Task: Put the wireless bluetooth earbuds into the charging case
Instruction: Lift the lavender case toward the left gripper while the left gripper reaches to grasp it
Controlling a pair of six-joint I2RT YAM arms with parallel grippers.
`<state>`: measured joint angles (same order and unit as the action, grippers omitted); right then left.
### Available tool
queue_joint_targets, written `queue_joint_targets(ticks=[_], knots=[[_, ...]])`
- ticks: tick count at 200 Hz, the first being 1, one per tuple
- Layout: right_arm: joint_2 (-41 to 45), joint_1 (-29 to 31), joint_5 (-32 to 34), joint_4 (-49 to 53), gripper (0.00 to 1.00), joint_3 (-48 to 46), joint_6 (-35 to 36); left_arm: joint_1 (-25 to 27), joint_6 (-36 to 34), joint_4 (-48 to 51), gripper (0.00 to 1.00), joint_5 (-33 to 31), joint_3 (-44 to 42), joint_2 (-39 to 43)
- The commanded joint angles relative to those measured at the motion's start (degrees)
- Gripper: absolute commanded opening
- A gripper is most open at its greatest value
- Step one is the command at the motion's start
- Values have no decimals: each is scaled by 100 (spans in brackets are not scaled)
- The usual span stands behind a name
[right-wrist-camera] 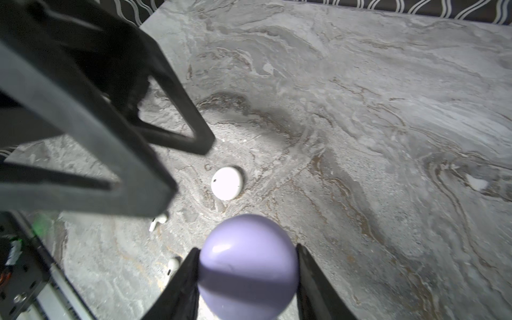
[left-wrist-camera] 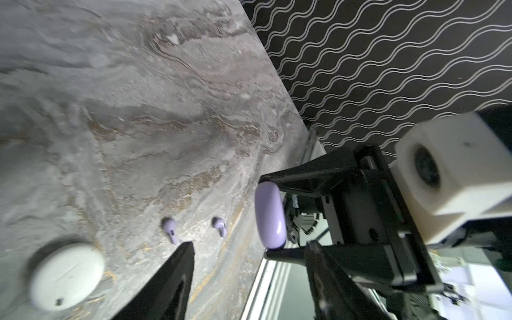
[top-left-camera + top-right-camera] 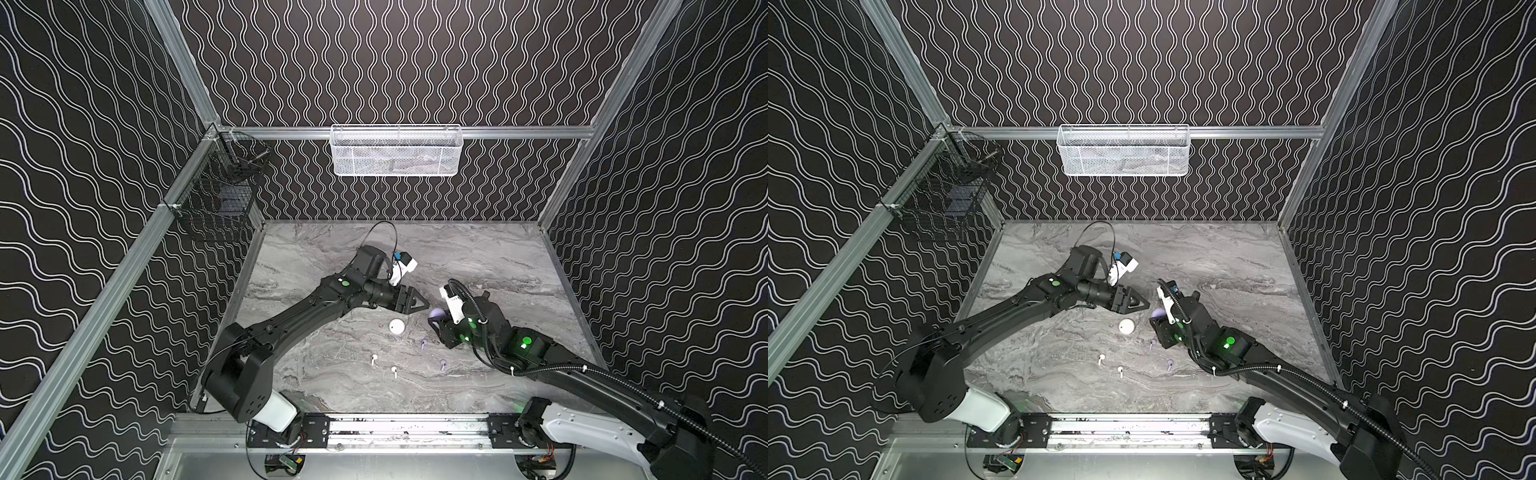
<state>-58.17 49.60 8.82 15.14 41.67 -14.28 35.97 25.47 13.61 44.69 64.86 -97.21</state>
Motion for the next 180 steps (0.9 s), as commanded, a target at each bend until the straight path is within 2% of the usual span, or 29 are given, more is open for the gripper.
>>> queue_joint_targets(ticks=[1,73,152,180], knots=[[0,75,-90,-282,30,56,117,15,47,17,66,572,90,-122],[-468,229,-59,-292,29,400,248,62,232,-371,63,1172,-52,-419],[-650,260,430,-195,28,544,403,82,434,-787,54,1457,-300,-507],[-532,256,484,-301,27,503,479,77,292,-579,50,1402,-241,-546]])
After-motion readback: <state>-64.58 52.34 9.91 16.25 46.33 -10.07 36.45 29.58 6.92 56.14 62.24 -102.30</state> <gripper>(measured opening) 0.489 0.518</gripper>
